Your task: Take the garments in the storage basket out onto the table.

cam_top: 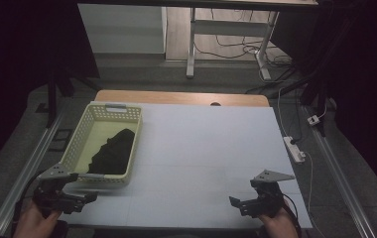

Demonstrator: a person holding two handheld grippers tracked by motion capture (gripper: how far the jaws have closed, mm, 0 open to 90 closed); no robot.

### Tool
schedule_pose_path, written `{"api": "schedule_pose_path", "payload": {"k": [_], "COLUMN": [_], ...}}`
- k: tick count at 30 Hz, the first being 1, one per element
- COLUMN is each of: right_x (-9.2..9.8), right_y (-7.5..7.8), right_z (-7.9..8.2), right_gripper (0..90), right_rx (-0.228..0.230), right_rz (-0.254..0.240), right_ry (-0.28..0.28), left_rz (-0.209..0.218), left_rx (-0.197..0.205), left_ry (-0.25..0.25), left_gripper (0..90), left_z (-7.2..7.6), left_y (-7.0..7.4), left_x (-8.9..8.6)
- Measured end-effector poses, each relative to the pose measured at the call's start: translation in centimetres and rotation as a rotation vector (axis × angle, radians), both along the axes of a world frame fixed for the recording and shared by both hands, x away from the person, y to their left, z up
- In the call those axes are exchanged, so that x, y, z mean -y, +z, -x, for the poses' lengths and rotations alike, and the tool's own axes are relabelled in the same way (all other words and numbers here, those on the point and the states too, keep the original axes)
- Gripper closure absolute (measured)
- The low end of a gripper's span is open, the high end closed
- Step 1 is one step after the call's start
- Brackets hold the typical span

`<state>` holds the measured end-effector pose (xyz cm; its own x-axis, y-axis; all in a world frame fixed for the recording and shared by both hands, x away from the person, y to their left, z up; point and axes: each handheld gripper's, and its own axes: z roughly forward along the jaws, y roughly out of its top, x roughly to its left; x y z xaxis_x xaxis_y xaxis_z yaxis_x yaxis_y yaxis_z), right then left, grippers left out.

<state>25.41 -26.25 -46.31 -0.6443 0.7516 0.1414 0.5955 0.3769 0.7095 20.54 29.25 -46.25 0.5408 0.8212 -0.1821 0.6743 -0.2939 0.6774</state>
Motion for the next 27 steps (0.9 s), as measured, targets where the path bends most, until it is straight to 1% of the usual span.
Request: {"api": "schedule_pose_path", "payload": {"k": [3, 13, 19, 22, 25, 27], "right_x": [0.0, 0.0, 0.0, -0.1, -0.1, -0.1], "right_y": [0.0, 0.0, 0.0, -0.1, 0.0, 0.0], "right_z": [0.0, 0.0, 0.0, -0.1, 0.0, -0.1], "right_gripper": [0.1, 0.1, 0.1, 0.1, 0.1, 0.1], "right_rx": [-0.003, -0.003, -0.004, -0.005, -0.005, -0.005], "right_rz": [0.000, 0.002, 0.002, 0.001, 0.004, 0.006], "right_ry": [0.000, 0.001, -0.001, 0.000, 0.001, 0.001], "left_rz": [-0.006, 0.001, -0.015, -0.046, -0.053, -0.062], "left_rx": [-0.003, 0.001, -0.006, -0.010, -0.016, -0.023], "left_ry": [-0.005, -0.013, -0.005, -0.004, -0.003, 0.000], "left_gripper": [0.2, 0.0, 0.0, 0.0, 0.0, 0.0], "left_z": [-0.5, -1.9, -3.0, -3.7, -4.2, -4.9], "left_y": [0.2, 0.5, 0.6, 0.7, 0.7, 0.7], "left_x": [0.3, 0.6, 0.8, 1.0, 1.2, 1.3]}}
